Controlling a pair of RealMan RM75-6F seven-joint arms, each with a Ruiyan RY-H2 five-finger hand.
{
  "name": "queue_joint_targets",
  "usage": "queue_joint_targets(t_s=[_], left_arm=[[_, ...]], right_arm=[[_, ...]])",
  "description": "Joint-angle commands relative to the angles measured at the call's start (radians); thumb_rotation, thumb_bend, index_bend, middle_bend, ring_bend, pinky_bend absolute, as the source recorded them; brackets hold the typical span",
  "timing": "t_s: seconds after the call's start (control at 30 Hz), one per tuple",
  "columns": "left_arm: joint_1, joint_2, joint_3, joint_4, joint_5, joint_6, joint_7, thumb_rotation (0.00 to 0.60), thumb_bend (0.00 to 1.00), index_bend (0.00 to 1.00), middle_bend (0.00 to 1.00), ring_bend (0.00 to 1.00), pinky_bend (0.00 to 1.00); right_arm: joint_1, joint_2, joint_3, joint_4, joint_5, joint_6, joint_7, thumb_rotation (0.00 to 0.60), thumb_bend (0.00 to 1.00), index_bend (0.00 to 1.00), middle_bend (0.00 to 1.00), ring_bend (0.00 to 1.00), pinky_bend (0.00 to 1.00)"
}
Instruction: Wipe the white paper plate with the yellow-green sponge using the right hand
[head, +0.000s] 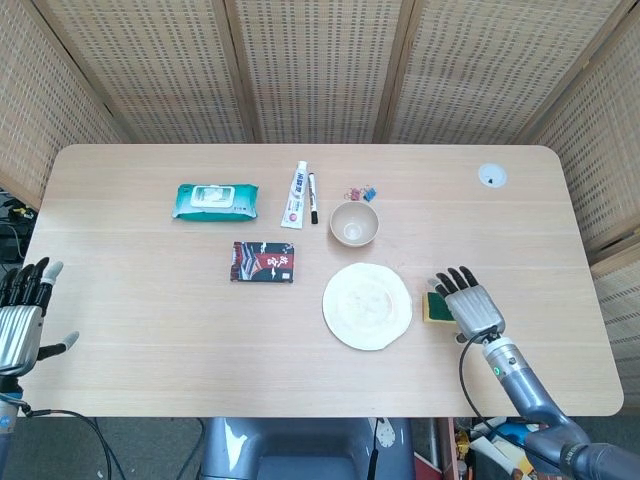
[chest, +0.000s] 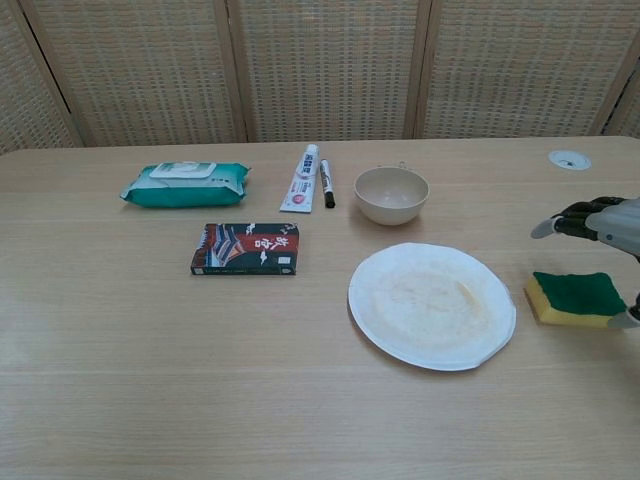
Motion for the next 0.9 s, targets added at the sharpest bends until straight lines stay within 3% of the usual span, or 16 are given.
queue_joint_targets(t_s=[0.03, 0.23, 0.57, 0.9], left_arm=[[-0.001, 0.003, -0.005, -0.002, -0.010, -0.003, -0.006, 0.600, 0.00, 0.00, 0.00, 0.00, 0.00], [-0.006, 0.011, -0.013, -0.006, -0.028, -0.012, -0.016, 0.600, 0.00, 0.00, 0.00, 0.00, 0.00], [-0.013, 0.010, -0.019, -0.003, -0.055, -0.030, -0.016, 0.600, 0.00, 0.00, 0.00, 0.00, 0.00], [-0.016, 0.007, -0.025, 0.001, -0.075, -0.033, -0.013, 0.600, 0.00, 0.00, 0.00, 0.00, 0.00]], right_arm=[[0.018, -0.036, -0.005, 0.043, 0.007, -0.005, -0.020, 0.600, 0.04, 0.11, 0.12, 0.00, 0.10], [0.051, -0.102, -0.003, 0.139, 0.039, -0.037, -0.031, 0.600, 0.06, 0.19, 0.19, 0.03, 0.14], [0.089, -0.170, -0.004, 0.240, 0.085, -0.089, -0.040, 0.600, 0.13, 0.24, 0.26, 0.11, 0.26], [0.096, -0.198, -0.018, 0.286, 0.009, -0.019, 0.052, 0.600, 0.33, 0.41, 0.47, 0.31, 0.48]])
